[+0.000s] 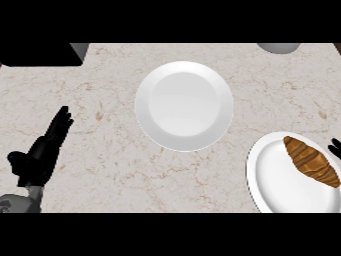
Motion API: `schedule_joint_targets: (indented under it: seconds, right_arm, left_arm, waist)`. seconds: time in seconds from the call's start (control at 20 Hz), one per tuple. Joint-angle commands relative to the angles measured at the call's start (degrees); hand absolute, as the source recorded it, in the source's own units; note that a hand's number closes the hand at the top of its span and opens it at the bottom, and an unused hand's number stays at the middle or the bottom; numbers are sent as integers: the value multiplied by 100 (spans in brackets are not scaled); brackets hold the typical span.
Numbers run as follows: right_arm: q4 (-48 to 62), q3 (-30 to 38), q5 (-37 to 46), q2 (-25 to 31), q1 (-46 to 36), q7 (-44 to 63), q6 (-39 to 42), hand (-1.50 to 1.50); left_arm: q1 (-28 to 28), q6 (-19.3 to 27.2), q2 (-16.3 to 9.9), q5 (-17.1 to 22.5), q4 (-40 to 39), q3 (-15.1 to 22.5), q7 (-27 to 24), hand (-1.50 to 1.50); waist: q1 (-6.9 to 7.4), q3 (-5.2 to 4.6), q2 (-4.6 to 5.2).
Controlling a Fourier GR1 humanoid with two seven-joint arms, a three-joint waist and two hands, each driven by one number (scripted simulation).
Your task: Pick the croissant from the plate and place it in the plate
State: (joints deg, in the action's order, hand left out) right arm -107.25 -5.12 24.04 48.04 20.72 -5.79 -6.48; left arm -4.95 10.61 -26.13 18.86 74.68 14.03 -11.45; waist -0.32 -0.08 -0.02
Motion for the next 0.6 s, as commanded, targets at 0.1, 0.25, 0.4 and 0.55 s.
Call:
schedule_joint_targets:
  seconds: [0.1,0.25,0.4,0.55]
  right_arm:
    - [-111,-75,704,-290,-174,772,446,-150]
    - [274,-175,1155,-290,-252,886,485,-150]
    - [738,-54,1189,-420,-628,777,794,-150]
    - [737,-111,1376,-694,-958,936,1169,-150]
  left_arm:
    - [-42,-51,323,-243,-212,-159,-124,0]
    - [76,-124,154,-214,181,-216,128,0]
    - [-135,-269,198,-296,-66,-360,270,0]
    - [133,-195,354,-454,337,-384,395,0]
  waist:
    - [6,6,0]
    - [25,8,-1]
    - [20,8,6]
    - [38,9,0]
